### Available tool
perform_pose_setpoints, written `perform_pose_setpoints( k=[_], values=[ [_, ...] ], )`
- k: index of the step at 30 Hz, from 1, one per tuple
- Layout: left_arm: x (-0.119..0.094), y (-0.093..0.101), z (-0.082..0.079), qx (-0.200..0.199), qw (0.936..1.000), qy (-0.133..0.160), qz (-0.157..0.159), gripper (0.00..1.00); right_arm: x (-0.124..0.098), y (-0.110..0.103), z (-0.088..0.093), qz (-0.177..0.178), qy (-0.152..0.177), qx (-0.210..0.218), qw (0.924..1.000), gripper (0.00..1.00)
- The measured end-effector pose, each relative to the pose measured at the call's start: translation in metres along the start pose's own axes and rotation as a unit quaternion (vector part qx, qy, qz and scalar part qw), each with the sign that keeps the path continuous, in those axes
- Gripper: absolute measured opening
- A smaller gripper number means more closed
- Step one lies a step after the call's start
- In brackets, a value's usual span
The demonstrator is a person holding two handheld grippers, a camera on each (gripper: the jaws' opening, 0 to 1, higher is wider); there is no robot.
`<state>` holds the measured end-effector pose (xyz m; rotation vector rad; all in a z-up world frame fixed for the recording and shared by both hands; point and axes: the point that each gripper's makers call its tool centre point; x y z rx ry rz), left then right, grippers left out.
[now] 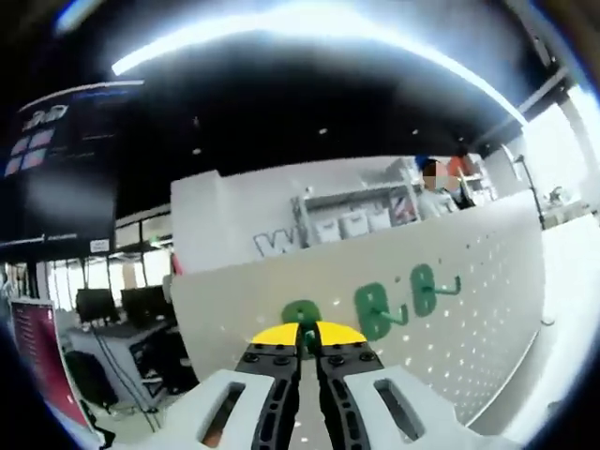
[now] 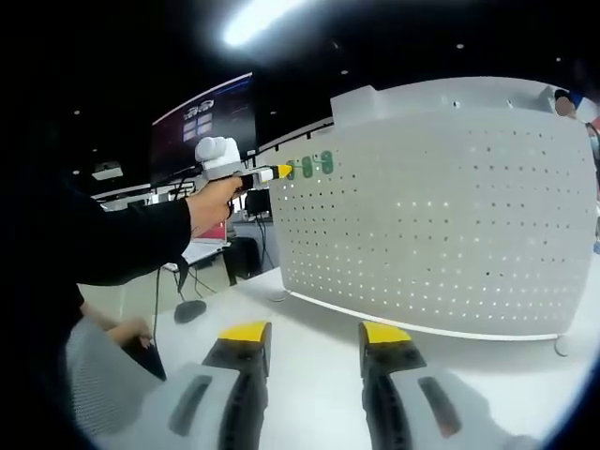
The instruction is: Insert the hook assembly into the mounting plate slot until the hook locks in place.
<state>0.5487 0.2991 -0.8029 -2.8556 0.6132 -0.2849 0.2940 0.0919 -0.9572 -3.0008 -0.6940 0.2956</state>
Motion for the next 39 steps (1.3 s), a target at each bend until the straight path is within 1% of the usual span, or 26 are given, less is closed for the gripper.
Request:
perform_pose_setpoints(
  k=[1, 4, 12, 22, 29, 39],
  values=[
    [0.000, 0.000, 0.000, 0.003, 1.0000, -0.002, -0.001, 0.05, 0.000, 0.000, 0.000, 0.000, 0.000, 0.000, 1.0000, 0.35],
    [0.000, 0.000, 0.000, -0.005, 1.0000, -0.006, 0.000, 0.05, 0.000, -0.001, -0.001, -0.001, 0.001, -0.001, 1.0000, 0.35],
    [-0.001, 0.002, 0.000, -0.009, 0.9999, -0.012, 0.002, 0.06, -0.001, -0.001, -0.002, -0.001, 0.003, -0.001, 1.0000, 0.34],
    [-0.005, 0.003, -0.003, -0.014, 0.9999, -0.008, 0.004, 0.17, -0.001, -0.002, -0.003, -0.001, 0.005, -0.003, 1.0000, 0.34],
    [-0.011, 0.008, -0.006, -0.022, 0.9997, -0.004, 0.010, 0.21, -0.001, -0.002, -0.004, -0.003, 0.007, -0.004, 1.0000, 0.34],
    [-0.021, 0.015, -0.016, -0.028, 0.9994, 0.009, 0.018, 0.29, -0.002, -0.005, -0.006, -0.007, 0.011, -0.006, 0.9999, 0.34]
  ],
)
Point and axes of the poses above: the point that each gripper's makers call its tool centre point, and the gripper's own axes: x roughly forward along the fingers, y roughly to its right, z roughly out of its underside, and after that the axes turned 6 degrees about z, right-handed
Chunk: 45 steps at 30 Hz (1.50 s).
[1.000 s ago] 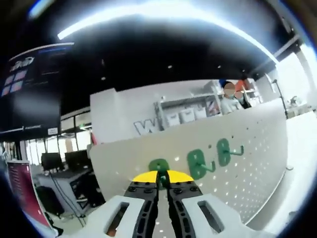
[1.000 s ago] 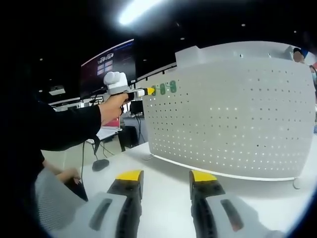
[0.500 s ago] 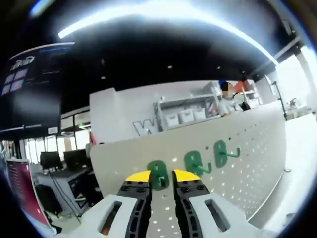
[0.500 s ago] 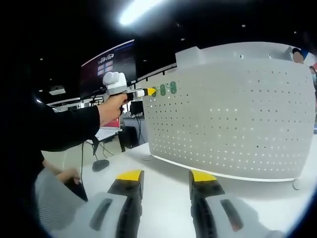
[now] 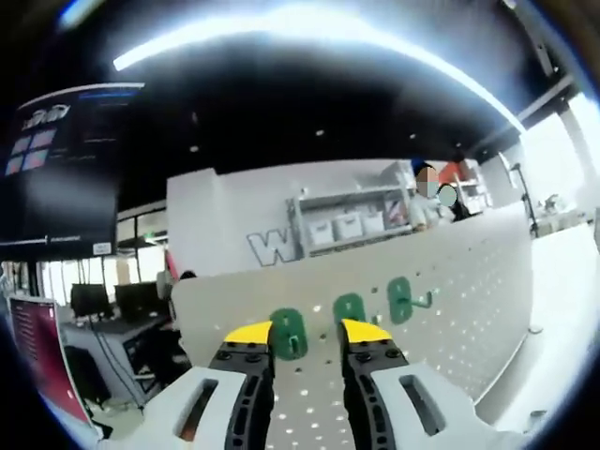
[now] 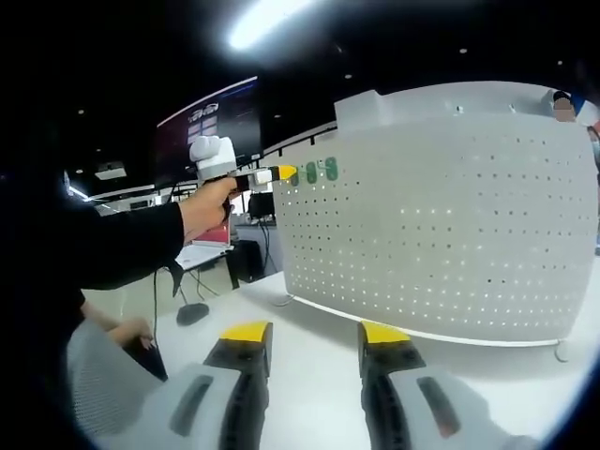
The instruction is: Insert the hook assembly into the mounting plate slot until the hook locks in place.
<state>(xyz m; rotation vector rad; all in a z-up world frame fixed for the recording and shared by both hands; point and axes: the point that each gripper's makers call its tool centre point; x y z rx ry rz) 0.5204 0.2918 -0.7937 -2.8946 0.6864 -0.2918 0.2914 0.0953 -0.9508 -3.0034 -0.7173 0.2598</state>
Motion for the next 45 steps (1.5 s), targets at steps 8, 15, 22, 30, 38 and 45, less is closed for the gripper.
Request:
perform_pose_setpoints(
  k=[8, 15, 22, 30, 38, 45],
  values=[
    [-0.008, 0.008, -0.004, -0.001, 0.9999, 0.003, 0.010, 0.32, 0.000, -0.002, -0.002, -0.003, 0.003, 0.000, 1.0000, 0.34],
    [-0.015, 0.018, -0.008, -0.001, 0.9997, 0.007, 0.021, 0.34, -0.001, -0.002, -0.004, -0.004, 0.006, -0.001, 1.0000, 0.34],
    [-0.024, 0.030, -0.014, -0.002, 0.9994, 0.011, 0.032, 0.34, -0.002, -0.001, -0.005, -0.003, 0.008, 0.000, 1.0000, 0.34],
    [-0.035, 0.042, -0.015, -0.003, 0.9990, 0.013, 0.043, 0.34, -0.002, -0.001, -0.005, -0.002, 0.008, -0.003, 1.0000, 0.34],
    [-0.047, 0.051, -0.013, -0.004, 0.9987, 0.010, 0.050, 0.33, -0.003, -0.001, -0.005, -0.002, 0.008, -0.005, 1.0000, 0.34],
    [-0.060, 0.063, -0.007, -0.007, 0.9982, 0.004, 0.059, 0.33, -0.003, 0.000, -0.005, -0.001, 0.009, -0.006, 0.9999, 0.34]
  ],
)
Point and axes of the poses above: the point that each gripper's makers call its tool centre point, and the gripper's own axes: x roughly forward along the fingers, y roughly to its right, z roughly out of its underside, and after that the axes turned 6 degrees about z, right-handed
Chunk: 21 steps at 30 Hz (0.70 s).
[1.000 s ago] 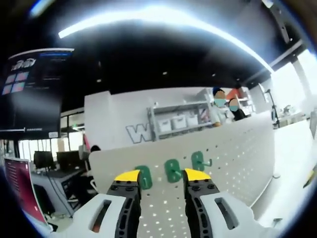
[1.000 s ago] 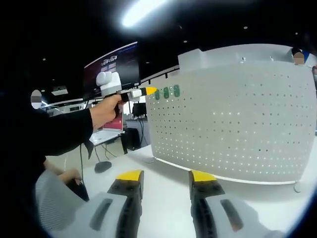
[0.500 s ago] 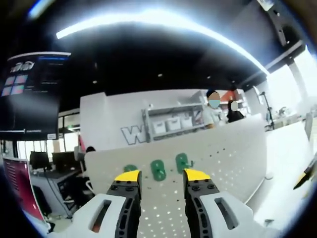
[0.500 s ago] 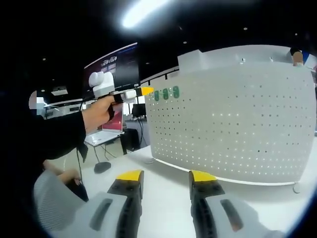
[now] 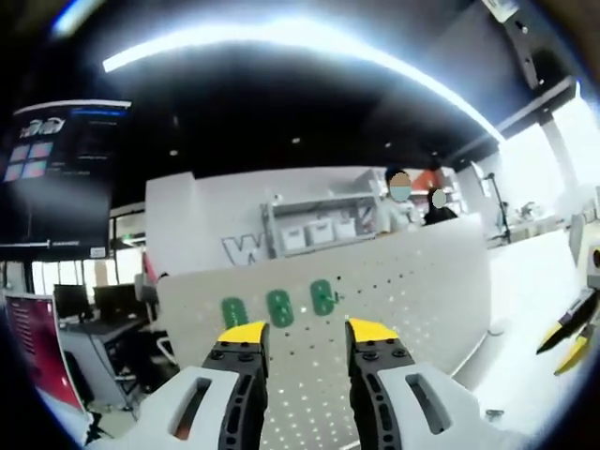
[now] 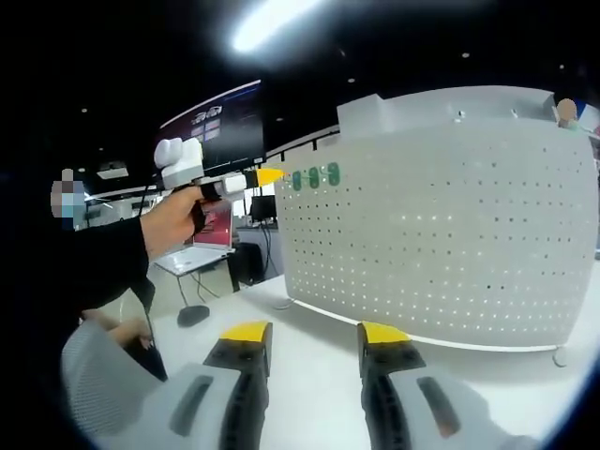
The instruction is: Insert the hook assembly into the mounting plate slot until the hook locks in place.
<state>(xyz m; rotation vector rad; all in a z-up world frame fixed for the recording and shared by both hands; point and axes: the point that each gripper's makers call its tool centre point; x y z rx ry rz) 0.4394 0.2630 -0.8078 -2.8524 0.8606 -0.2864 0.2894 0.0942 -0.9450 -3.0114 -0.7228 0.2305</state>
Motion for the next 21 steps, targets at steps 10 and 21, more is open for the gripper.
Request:
perform_pose_setpoints(
  k=[10, 21],
  values=[
    [-0.009, 0.026, 0.022, -0.012, 0.9995, -0.018, 0.021, 0.33, 0.000, 0.000, 0.001, -0.001, -0.002, -0.002, 1.0000, 0.34],
    [-0.021, 0.058, 0.035, -0.021, 0.9981, -0.029, 0.050, 0.32, 0.001, 0.000, 0.003, -0.001, -0.005, -0.003, 1.0000, 0.34]
  ],
)
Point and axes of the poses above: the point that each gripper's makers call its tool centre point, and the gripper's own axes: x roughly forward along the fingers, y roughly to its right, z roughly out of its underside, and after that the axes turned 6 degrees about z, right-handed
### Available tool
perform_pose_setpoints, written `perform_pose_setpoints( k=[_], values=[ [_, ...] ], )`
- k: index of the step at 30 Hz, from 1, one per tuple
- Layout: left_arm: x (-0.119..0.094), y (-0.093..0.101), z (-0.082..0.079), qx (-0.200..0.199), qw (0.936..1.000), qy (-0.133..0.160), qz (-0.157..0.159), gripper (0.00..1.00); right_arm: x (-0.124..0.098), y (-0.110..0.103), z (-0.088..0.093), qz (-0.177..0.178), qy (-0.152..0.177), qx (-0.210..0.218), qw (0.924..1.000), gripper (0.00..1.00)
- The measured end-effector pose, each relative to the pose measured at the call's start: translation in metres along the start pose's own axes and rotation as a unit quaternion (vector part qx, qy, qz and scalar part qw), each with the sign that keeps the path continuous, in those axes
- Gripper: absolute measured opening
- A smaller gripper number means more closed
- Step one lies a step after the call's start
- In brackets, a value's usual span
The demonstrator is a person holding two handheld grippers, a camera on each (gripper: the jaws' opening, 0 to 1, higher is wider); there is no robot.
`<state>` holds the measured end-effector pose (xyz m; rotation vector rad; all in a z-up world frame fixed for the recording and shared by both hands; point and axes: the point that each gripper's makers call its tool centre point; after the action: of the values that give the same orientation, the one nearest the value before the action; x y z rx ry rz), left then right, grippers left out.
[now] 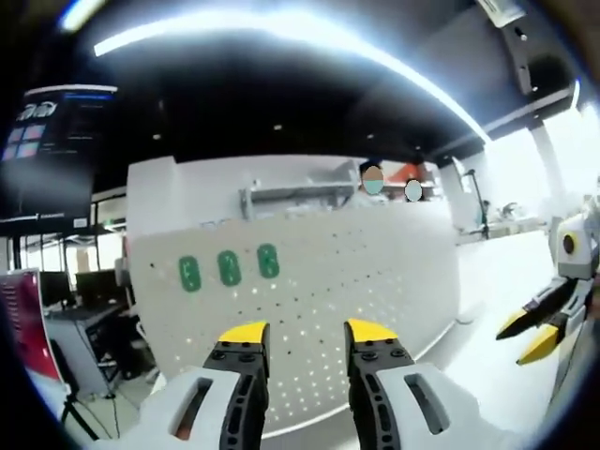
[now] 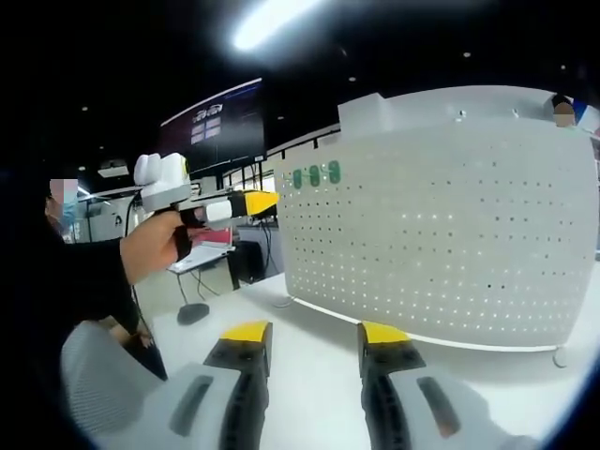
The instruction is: Insert the hook assembly into the mounting plate slot until the hook locks in place.
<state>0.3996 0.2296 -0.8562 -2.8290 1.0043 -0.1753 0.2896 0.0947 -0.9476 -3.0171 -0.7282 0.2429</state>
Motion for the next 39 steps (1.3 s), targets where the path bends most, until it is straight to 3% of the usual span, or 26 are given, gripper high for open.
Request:
perform_pose_setpoints(
  k=[12, 28, 39],
  values=[
    [0.001, 0.025, 0.028, -0.021, 0.9993, -0.018, 0.025, 0.31, 0.000, 0.003, 0.002, 0.005, -0.003, 0.000, 1.0000, 0.34],
    [0.007, 0.054, 0.053, -0.033, 0.9967, -0.039, 0.063, 0.29, 0.002, 0.010, 0.008, 0.015, -0.015, 0.000, 0.9998, 0.34],
    [0.009, 0.068, 0.069, -0.035, 0.9935, -0.058, 0.091, 0.28, 0.005, 0.035, 0.020, 0.048, -0.036, 0.003, 0.9982, 0.33]
  ],
)
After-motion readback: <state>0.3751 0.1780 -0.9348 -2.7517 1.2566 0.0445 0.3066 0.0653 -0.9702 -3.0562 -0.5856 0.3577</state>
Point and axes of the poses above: the point that each gripper's makers call its tool centre point, and the gripper's own axes: x roughly forward along the fingers, y roughly to its right, z roughly out of its underside, and after that the axes turned 6 degrees about z, right-handed
